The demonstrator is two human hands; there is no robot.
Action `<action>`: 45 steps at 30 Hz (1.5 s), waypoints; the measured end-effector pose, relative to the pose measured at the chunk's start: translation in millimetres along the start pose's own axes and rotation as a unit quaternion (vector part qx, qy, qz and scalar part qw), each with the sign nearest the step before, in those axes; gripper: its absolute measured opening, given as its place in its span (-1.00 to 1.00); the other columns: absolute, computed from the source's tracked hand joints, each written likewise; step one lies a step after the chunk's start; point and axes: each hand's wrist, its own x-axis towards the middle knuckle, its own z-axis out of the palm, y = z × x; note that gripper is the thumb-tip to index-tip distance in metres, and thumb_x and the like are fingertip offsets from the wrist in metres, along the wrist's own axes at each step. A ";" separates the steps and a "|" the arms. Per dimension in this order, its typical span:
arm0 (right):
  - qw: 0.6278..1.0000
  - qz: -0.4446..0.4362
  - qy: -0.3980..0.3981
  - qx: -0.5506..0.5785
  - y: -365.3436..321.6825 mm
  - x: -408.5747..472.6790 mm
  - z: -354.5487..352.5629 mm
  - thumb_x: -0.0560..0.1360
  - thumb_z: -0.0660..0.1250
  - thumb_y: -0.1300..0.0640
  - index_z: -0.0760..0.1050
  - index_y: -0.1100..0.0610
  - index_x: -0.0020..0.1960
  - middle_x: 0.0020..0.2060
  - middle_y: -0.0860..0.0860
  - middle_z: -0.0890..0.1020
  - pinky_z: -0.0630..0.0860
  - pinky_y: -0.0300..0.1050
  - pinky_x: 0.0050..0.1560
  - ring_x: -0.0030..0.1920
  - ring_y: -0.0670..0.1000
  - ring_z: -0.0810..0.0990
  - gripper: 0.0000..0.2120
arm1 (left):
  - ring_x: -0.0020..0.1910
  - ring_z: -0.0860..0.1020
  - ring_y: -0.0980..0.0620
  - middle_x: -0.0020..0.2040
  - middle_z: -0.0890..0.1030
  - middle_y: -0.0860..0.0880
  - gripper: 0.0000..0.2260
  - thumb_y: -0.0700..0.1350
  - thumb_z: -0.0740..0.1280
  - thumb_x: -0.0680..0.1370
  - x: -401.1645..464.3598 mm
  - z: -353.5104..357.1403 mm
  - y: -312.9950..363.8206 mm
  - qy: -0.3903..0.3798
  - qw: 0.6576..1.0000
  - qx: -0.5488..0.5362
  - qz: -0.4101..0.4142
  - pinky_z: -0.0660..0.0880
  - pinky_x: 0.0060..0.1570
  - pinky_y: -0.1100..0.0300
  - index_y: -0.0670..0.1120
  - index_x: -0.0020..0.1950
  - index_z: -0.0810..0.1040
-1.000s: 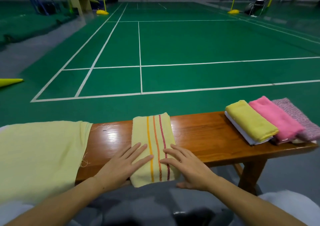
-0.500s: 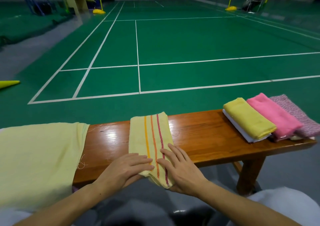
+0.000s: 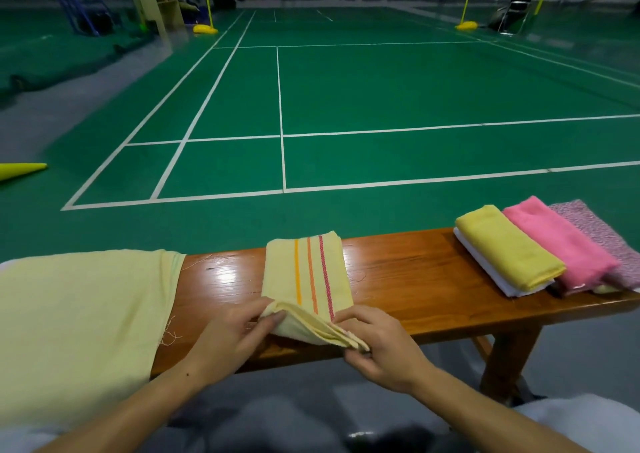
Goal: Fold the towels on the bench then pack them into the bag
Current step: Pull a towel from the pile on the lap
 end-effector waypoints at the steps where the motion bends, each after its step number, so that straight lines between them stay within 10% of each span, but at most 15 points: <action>1: 1.000 0.006 0.008 0.028 -1.9 1.1 -2.6 0.59 0.37 0.06 0.64 0.01 0.22 0.15 -0.19 0.65 0.56 -0.17 0.13 0.17 -0.18 0.59 -0.78 | -0.08 0.67 0.09 -0.05 0.69 0.21 -0.78 0.13 0.28 0.67 2.0 -1.4 1.9 0.004 1.000 -0.003 -0.005 0.57 -0.15 0.29 0.09 0.16 0.66; 5: 0.987 0.070 0.019 0.146 -8.4 3.4 -12.5 0.63 0.34 0.14 0.62 0.06 0.04 -0.11 -0.25 0.63 0.52 -0.20 -0.18 -0.15 -0.09 0.61 -0.91 | -0.25 0.57 0.19 -0.22 0.61 0.26 -0.82 -0.05 0.35 0.69 7.0 -6.0 9.2 0.017 1.000 -0.001 -0.018 0.41 -0.26 0.40 0.22 -0.04 0.60; 14: 0.933 0.182 0.041 0.308 -14.1 7.6 -29.0 0.66 0.35 0.21 0.64 -0.01 0.22 -0.01 -0.12 0.71 0.59 -0.16 -0.12 -0.03 0.00 0.66 -0.79 | -0.32 0.53 0.29 -0.32 0.56 0.29 -0.60 -0.20 0.30 0.68 8.6 -10.4 33.6 -0.003 0.994 -0.086 -0.072 0.38 -0.29 0.45 0.35 -0.06 0.59; 23: 0.882 0.247 0.083 0.392 -14.4 37.8 -27.1 0.70 0.27 0.12 0.59 0.06 0.28 0.09 -0.01 0.72 0.67 0.00 0.02 0.09 0.03 0.69 -0.80 | -0.20 0.62 0.24 -0.19 0.65 0.25 -0.83 -0.16 0.24 0.70 22.0 -12.4 42.5 0.040 0.981 -0.147 -0.117 0.47 -0.24 0.42 0.06 0.02 0.57; 30: 0.907 0.284 0.139 0.277 7.8 79.7 -5.0 0.65 0.26 -0.15 0.54 -0.03 0.12 -0.04 -0.03 0.70 0.61 0.31 -0.01 -0.04 0.04 0.68 -0.78 | -0.12 0.51 0.07 -0.13 0.57 -0.02 -0.67 0.11 0.14 0.72 58.2 -7.3 1.7 0.124 0.977 -0.033 -0.171 0.46 -0.11 0.12 -0.10 -0.03 0.47; 37: 0.894 0.350 0.196 0.198 32.9 110.3 11.0 0.62 0.39 -0.05 0.56 0.01 0.02 -0.10 -0.11 0.69 0.60 0.07 0.01 -0.06 -0.05 0.65 -0.87 | -0.18 0.56 0.03 -0.17 0.64 -0.04 -0.71 0.04 0.22 0.72 93.7 2.9 -37.1 0.122 0.963 0.019 -0.241 0.36 -0.27 0.35 -0.14 -0.03 0.54; 45: 0.911 0.386 0.141 -0.021 52.0 116.9 9.3 0.57 0.34 -0.31 0.46 -0.01 0.08 -0.17 -0.15 0.61 0.58 -0.01 -0.12 -0.16 -0.07 0.57 -0.63 | 0.02 0.60 -0.03 -0.03 0.63 0.12 -0.67 0.31 0.15 0.66 99.7 5.0 -56.6 0.130 0.919 0.203 -0.313 0.46 -0.11 0.04 0.10 0.13 0.50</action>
